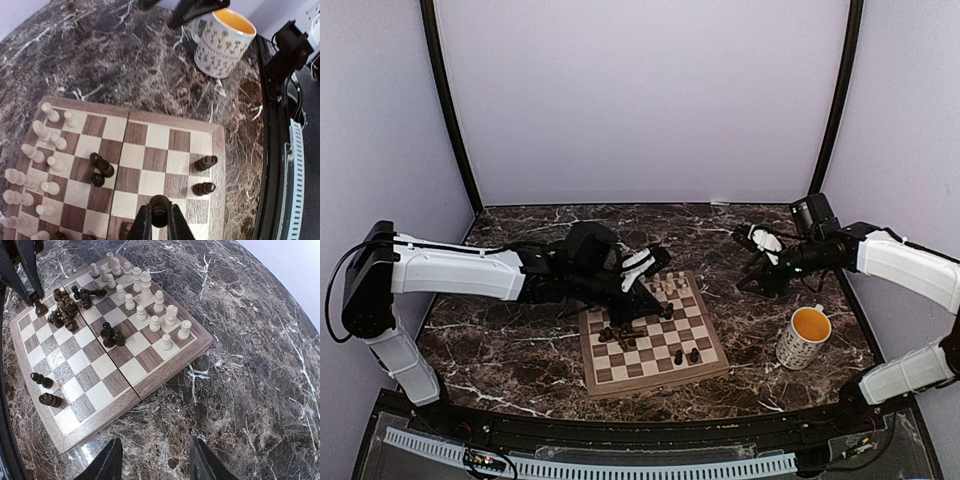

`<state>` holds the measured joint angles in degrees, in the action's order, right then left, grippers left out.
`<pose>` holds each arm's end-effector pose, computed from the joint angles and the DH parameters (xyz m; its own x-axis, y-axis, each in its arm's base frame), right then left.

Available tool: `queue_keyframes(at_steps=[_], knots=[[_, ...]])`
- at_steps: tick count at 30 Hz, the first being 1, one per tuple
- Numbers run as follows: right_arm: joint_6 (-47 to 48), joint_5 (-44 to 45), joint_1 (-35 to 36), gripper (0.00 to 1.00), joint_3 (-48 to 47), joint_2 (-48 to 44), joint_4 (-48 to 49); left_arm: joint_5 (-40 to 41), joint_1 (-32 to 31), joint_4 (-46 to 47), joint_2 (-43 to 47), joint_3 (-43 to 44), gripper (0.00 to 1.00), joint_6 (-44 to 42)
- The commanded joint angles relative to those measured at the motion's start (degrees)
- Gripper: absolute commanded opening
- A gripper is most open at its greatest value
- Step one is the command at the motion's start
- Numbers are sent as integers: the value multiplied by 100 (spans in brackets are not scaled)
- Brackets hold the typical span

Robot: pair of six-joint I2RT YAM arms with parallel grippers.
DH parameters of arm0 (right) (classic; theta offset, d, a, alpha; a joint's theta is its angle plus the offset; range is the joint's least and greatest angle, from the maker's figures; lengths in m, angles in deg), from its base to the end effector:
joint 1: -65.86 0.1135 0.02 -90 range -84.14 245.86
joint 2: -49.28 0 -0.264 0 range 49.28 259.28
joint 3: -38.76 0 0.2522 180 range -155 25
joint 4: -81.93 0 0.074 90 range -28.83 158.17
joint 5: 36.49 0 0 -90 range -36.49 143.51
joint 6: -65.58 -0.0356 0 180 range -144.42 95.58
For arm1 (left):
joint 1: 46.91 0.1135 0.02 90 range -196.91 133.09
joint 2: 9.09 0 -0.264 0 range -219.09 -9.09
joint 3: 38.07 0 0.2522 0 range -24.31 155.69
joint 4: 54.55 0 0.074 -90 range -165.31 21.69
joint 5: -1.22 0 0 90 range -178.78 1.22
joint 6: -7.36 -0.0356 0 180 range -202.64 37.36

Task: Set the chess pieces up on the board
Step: Place the pawn on d7.

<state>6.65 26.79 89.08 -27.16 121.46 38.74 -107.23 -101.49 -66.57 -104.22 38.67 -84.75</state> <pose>0.2314 0.1167 0.2569 -0.2777 -0.6208 -0.7332 -0.8921 0.4498 -0.0429 0.2087 -0.3128 0.2423 -0.2589 0.4243 -0.8677 0.9414 0.3119 -0.1283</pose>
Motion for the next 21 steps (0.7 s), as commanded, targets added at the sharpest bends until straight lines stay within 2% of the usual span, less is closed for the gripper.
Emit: queue_keyframes(at_steps=[1,8,21], knots=[[92,246,-11,47,185,159,488,275,-250,-980,-249,344,4,-503],[137,261,-8,48,271,140,526,224,-509,-1577,-832,814,3,-770],[165,269,-11,48,285,107,528,231,-632,-1790,-1227,1165,4,-840]])
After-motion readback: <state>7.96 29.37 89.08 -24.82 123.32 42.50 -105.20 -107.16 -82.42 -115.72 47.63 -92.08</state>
